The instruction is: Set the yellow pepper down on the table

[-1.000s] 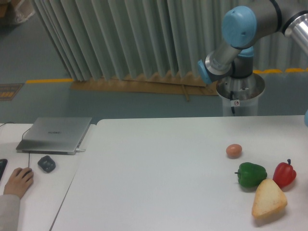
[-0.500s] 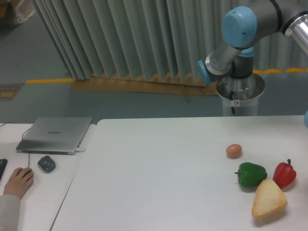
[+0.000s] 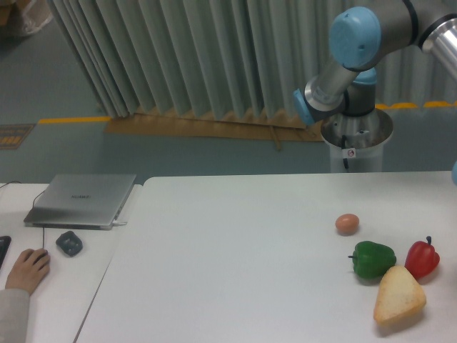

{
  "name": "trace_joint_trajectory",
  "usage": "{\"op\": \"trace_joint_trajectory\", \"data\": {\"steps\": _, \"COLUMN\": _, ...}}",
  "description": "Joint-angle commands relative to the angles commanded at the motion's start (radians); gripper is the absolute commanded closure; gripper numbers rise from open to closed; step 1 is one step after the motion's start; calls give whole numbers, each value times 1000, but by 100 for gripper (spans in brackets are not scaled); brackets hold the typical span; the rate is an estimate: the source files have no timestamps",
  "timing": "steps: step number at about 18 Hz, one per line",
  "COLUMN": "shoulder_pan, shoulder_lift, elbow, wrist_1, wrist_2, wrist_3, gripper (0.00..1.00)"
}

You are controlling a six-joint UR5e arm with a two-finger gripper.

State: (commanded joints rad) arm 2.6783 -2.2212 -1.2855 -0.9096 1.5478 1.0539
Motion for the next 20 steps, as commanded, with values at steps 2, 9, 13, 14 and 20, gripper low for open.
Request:
{"op": "trace_joint_trajectory", "data": {"steps": 2, "shoulder_pan": 14, "shoulder_lift": 6, "elbow": 0, "wrist_1": -2, "wrist_2": -5, "wrist_3": -11, "gripper": 41}}
{"op": "trace_joint_trajectory", "data": {"steps": 9, "shoulder_pan": 74, "shoulder_lift": 43, "elbow": -17, "wrist_1": -66, "wrist_2": -81, "wrist_3": 2, "gripper": 41}}
{"op": "trace_joint_trajectory", "data": {"steps": 13, "shoulder_pan": 74, "shoulder_lift": 103, "elbow": -54, "wrist_1": -144, "wrist_2": -92, "wrist_3": 2, "gripper": 41}}
{"op": "trace_joint_trajectory", "data": {"steps": 14, "shoulder_pan": 74, "shoulder_lift": 113, "elbow": -63, "wrist_1": -149, "wrist_2": -94, "wrist_3": 0, "gripper": 41}}
{"op": "trace_joint_trajectory", "data": {"steps": 20, "shoulder_pan": 55, "shoulder_lift": 212, "elbow": -121, "wrist_1": -259, "wrist_2": -95, "wrist_3": 2, "gripper": 41}}
